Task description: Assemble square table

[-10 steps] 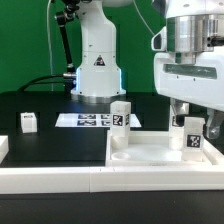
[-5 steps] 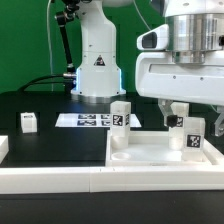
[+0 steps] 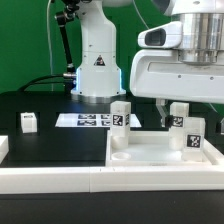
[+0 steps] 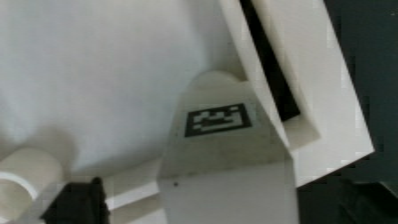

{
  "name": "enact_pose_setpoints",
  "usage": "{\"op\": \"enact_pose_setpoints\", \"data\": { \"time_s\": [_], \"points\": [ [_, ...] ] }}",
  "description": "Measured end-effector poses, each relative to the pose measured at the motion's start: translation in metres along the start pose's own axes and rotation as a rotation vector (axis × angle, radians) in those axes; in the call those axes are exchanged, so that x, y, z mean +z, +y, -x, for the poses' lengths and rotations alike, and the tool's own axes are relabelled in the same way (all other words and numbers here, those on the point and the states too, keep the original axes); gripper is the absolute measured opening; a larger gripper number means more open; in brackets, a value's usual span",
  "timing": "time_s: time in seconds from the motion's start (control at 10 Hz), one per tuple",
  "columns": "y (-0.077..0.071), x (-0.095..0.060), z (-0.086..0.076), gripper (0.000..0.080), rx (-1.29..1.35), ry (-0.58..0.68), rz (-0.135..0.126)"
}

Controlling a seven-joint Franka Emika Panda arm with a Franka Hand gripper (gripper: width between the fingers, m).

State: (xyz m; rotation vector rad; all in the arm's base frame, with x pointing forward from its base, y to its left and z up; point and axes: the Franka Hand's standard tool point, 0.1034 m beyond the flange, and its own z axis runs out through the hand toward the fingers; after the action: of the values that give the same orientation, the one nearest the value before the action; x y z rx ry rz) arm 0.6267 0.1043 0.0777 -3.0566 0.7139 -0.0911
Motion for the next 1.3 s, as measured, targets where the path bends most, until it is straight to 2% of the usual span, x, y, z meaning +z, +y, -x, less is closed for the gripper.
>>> {"op": "enact_pose_setpoints", "data": {
  "time_s": [0.2,0.3,0.4,0.5,0.7,1.1,1.3],
  "points": [
    [0.002,0.000,-0.001,0.0640,-0.071,0.000,0.000],
    [0.001,0.000,-0.001,0.0484,-0.051,0.000,0.000],
    [0.001,0.000,-0.001,0.0484,-0.038,0.000,0.000],
    [0.002,0.000,-0.001,0.0316,-0.040,0.000,0.001],
    [0.007,-0.001,-0.004,0.0292,0.062,0.004,0.007],
    [0.026,-0.001,-0.009,0.0294,0.310,0.034,0.046],
    [0.030,-0.001,-0.010,0.0294,0.324,0.035,0.055]
  ]
}}
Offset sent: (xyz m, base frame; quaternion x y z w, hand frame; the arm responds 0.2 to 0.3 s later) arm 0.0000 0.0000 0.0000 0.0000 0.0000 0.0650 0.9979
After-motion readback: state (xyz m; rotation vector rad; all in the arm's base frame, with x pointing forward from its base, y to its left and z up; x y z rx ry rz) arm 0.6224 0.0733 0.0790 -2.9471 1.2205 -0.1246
